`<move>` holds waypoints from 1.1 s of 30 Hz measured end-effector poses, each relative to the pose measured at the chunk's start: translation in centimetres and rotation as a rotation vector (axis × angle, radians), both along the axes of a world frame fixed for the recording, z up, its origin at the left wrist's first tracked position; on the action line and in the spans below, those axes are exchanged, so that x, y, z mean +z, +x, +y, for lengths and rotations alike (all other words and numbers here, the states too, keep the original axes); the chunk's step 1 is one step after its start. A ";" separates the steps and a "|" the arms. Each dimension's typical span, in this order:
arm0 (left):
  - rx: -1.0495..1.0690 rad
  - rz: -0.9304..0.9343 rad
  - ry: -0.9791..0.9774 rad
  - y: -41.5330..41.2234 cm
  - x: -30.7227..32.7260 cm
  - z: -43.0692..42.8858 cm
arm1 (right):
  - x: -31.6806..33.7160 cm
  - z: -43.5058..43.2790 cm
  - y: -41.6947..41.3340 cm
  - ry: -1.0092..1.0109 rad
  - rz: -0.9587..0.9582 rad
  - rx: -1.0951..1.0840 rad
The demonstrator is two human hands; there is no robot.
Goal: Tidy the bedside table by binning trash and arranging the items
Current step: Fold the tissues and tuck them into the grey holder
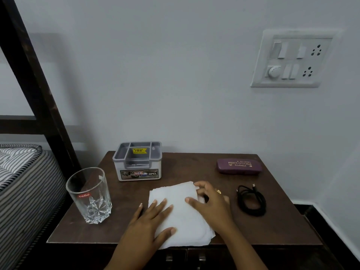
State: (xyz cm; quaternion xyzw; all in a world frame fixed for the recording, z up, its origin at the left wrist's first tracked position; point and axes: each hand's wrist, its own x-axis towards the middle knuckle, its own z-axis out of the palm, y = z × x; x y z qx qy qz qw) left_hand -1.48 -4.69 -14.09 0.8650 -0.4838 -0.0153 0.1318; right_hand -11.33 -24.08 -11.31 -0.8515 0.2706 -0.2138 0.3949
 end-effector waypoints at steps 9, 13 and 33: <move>0.010 -0.028 -0.062 0.0 -0.1 0.0 | 0.1 0.2 0.6 -0.214 0.111 -0.057; 0.020 -0.013 -0.060 -0.1 -0.1 0.0 | 0.3 0.3 0.5 -0.168 0.094 -0.022; 0.259 0.640 -0.700 1.6 2.7 -0.9 | 0.7 0.8 -0.8 0.326 -0.416 0.211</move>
